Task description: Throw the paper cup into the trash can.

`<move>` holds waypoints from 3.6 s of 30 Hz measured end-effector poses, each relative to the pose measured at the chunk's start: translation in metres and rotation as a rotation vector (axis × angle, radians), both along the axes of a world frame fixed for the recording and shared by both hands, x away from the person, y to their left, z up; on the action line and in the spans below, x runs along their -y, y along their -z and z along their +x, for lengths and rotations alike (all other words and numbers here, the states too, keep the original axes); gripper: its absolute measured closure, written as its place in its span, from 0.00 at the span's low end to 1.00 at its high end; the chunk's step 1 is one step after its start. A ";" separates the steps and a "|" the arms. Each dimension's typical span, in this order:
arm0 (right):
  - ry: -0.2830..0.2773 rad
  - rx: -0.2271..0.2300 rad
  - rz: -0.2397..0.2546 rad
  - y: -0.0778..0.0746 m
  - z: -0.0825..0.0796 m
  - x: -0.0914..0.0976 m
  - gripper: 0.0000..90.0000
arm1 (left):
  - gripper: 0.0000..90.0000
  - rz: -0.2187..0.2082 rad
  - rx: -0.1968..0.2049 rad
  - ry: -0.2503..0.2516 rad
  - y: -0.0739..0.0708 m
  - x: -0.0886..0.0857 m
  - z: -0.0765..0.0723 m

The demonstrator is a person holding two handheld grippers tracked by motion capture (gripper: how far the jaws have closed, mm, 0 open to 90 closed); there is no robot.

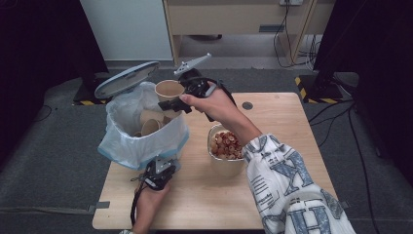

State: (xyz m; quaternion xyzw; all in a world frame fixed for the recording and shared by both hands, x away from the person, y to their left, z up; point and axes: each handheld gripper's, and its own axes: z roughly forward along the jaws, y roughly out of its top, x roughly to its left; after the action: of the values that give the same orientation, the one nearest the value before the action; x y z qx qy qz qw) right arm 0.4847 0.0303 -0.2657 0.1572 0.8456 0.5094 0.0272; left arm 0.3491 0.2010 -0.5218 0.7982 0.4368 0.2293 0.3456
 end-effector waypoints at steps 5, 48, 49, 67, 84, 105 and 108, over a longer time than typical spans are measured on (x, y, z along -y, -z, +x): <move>0.006 0.012 -0.022 0.003 0.002 -0.014 0.34 | 0.99 0.000 0.000 0.002 0.000 0.000 0.000; 0.090 0.069 -0.021 0.030 0.020 -0.020 0.13 | 0.99 0.001 -0.003 0.003 0.000 0.000 0.000; 0.091 0.069 -0.020 0.030 0.020 -0.019 0.13 | 0.99 0.000 -0.003 0.003 0.000 0.000 0.000; 0.137 0.049 -0.001 0.034 0.017 0.019 0.09 | 0.99 -0.002 -0.001 0.006 0.000 0.000 0.000; 0.189 0.037 0.004 0.040 0.019 0.052 0.09 | 0.99 0.001 -0.002 0.005 0.000 0.000 0.000; 0.254 0.023 0.011 0.047 0.023 0.095 0.09 | 0.99 -0.004 0.000 0.005 0.000 0.000 0.000; 0.266 0.026 0.008 0.050 0.023 0.104 0.09 | 0.90 -0.031 -0.007 0.000 -0.001 0.003 -0.002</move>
State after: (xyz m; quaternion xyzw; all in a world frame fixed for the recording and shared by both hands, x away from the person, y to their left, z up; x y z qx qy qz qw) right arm 0.5072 -0.0739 -0.3154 0.2615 0.8149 0.5066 0.1047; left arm 0.3468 0.1983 -0.5205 0.7935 0.4417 0.2198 0.3562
